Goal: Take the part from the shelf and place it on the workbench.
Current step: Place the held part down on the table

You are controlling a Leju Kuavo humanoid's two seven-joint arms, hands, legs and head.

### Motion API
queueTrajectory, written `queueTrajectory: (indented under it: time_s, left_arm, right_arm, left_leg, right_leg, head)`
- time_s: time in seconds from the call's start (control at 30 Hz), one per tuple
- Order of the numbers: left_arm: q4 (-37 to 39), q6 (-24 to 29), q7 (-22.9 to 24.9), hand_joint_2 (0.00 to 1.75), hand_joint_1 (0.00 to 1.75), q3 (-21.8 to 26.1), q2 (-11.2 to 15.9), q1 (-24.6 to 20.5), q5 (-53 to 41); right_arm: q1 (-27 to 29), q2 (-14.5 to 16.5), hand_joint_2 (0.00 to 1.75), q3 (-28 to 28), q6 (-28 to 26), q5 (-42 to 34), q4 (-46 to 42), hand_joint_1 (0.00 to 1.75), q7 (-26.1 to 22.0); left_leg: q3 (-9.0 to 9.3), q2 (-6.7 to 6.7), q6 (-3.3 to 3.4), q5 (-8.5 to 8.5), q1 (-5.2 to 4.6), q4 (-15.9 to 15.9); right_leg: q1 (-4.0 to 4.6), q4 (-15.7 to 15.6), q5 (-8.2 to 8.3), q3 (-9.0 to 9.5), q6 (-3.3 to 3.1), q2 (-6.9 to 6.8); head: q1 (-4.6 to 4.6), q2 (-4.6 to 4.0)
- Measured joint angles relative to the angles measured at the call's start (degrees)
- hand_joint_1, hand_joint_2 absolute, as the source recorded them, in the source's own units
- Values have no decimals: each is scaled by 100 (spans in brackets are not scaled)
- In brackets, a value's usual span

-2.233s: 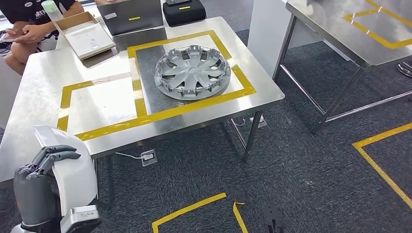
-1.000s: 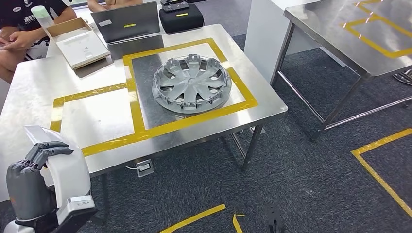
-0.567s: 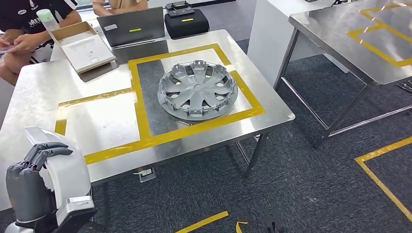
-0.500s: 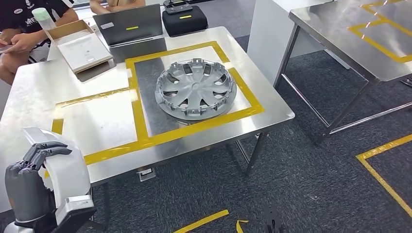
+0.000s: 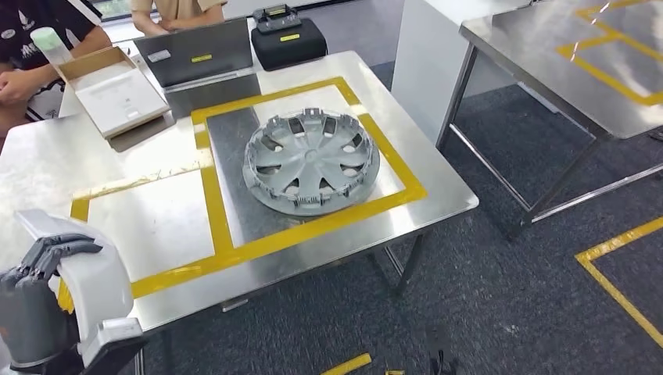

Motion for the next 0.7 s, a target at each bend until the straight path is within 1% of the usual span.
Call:
queueTrajectory:
  time_s: [0.03, 0.07, 0.13, 0.17, 0.2, 0.3, 0.33, 0.4, 0.43, 0.5, 0.6, 0.7]
  left_arm:
    - [-1, -1, 2, 175, 175, 1, 1, -1, -16]
    - [-2, -3, 8, 175, 175, 2, 0, -1, -34]
    - [13, -10, 12, 175, 175, 3, -2, -25, -82]
    - [31, -13, 14, 175, 175, 3, -2, -39, -116]
    - [64, -5, 15, 175, 175, 4, 1, -61, -169]
    - [313, 138, 45, 175, 175, 20, 27, -179, -575]
    - [484, 265, 69, 175, 175, 33, 45, -261, -855]
    - [957, 654, 173, 175, 175, 57, 83, -503, -1614]
    - [1259, 872, 218, 175, 175, 68, 100, -665, -1985]
    - [1907, 1188, 222, 175, 175, 89, 120, -1030, -2419]
    - [2862, 1327, 176, 175, 175, 131, 128, -1613, -2743]
    - [3692, 1339, 464, 175, 175, 137, 129, -2190, -3281]
  right_arm:
    - [-6, -1, 0, -1, -6, -10, 0, 0, 10]
    - [-7, 0, 0, -2, -13, -19, -1, 0, 22]
    - [-9, 1, 0, -5, -25, -30, -3, 0, 41]
    - [-11, 1, 0, -7, -29, -30, -4, 0, 46]
    - [-15, 0, 0, -8, -31, -25, -4, 0, 49]
    - [-22, -3, 0, -8, -14, 24, -4, 0, 57]
    - [-23, -4, 0, -8, -2, 50, -4, 0, 61]
    - [-25, -4, 0, -8, 25, 103, -4, 0, 67]
    - [-25, -4, 0, -8, 34, 123, -4, 0, 67]
    - [-34, -4, 0, -8, 45, 151, -4, 0, 66]
    - [-47, -4, 0, -8, 48, 167, -4, 0, 59]
    - [-50, -4, 0, -8, 38, 204, -4, 0, 63]
  left_leg:
    - [20, -5, 20, -34, -2, -56]
    - [46, -13, 12, -37, 7, -104]
    - [132, -27, -21, -21, 33, -214]
    - [167, -32, -31, -18, 43, -248]
    - [180, -36, -19, -33, 41, -258]
    - [181, -39, 32, -72, 27, -254]
    - [179, -39, 41, -79, 22, -250]
    - [178, -38, 53, -84, 12, -238]
    - [178, -38, 58, -82, 11, -235]
    - [180, -35, 70, -72, 10, -232]
    - [184, -28, 78, -51, 11, -236]
    - [187, -28, 76, -32, 13, -243]
  right_leg:
    - [-7, -46, -2, 18, 34, -4]
    - [-2, -94, 1, 55, 48, -13]
    - [21, -182, 62, 149, 17, -21]
    - [29, -205, 88, 183, -13, -22]
    - [30, -229, 110, 200, -33, -23]
    - [24, -319, 68, 251, -60, -28]
    - [19, -351, 51, 269, -50, -31]
    - [7, -388, 31, 290, 5, -35]
    - [2, -389, 37, 292, 39, -36]
    - [0, -392, 48, 291, 71, -39]
    - [3, -393, 69, 290, 103, -40]
    - [4, -392, 82, 290, 121, -40]
  head:
    - [-2, 0]
    - [0, 0]
    - [-1, 0]
    - [1, 0]
    - [2, 0]
    - [11, -1]
    - [14, -1]
    - [14, 0]
    - [14, 0]
    - [14, 0]
    - [12, 0]
    - [13, 0]
